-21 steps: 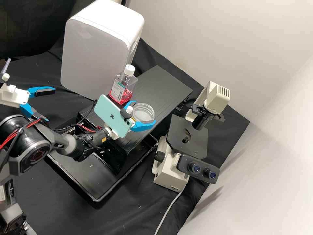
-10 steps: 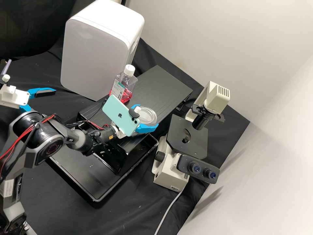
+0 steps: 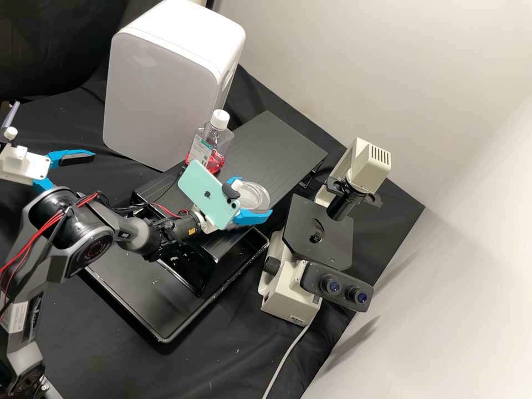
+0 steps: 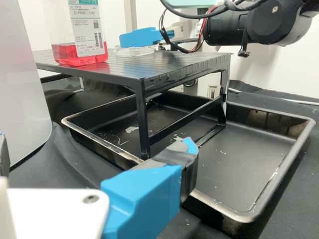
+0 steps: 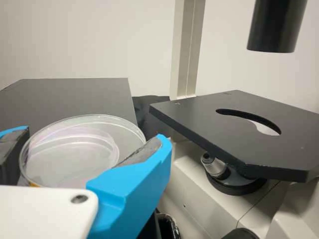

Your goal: Place the lid on the petri dish

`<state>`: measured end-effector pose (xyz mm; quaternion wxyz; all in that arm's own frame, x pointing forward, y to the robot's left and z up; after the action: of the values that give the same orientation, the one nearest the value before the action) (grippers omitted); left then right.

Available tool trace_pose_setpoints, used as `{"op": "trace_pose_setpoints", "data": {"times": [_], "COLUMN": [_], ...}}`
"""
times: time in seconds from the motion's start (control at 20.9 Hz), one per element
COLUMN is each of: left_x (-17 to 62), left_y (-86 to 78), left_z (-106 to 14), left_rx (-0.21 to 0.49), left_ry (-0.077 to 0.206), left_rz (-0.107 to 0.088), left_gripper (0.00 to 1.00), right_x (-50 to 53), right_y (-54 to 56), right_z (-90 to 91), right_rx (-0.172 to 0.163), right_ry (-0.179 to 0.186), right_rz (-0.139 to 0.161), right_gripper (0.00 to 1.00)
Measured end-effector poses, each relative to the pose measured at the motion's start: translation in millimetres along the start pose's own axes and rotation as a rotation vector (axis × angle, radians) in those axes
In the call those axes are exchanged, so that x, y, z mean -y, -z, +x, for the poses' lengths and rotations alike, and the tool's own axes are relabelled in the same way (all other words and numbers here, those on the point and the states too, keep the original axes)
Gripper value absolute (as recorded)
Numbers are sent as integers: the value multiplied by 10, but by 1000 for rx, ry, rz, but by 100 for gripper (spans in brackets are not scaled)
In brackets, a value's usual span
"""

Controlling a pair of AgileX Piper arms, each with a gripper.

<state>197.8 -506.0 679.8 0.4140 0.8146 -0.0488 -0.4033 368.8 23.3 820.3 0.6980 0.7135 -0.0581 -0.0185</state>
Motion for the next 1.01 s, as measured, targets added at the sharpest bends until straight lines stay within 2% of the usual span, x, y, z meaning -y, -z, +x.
{"op": "trace_pose_setpoints", "data": {"times": [0.19, 0.29, 0.38, 0.48, 0.67, 1.01], "left_x": [0, 0, 0, 0, 0, 0], "left_y": [0, 0, 0, 0, 0, 0], "left_z": [0, 0, 0, 0, 0, 0], "left_rx": [0, 0, 0, 0, 0, 0], "left_ry": [0, 0, 0, 0, 0, 0], "left_rz": [0, 0, 0, 0, 0, 0], "left_gripper": [100, 100, 100, 100, 100, 100], "right_x": [47, 75, 97, 118, 133, 106], "right_y": [82, 144, 200, 239, 253, 268], "right_z": [8, -13, -36, -52, -56, -63], "right_rx": [-4, -11, -15, -17, -21, -26], "right_ry": [6, 23, 46, 65, 69, 61], "right_rz": [-2, 0, -21, -29, -49, -48], "right_gripper": [0, 0, 0, 0, 0, 0]}}
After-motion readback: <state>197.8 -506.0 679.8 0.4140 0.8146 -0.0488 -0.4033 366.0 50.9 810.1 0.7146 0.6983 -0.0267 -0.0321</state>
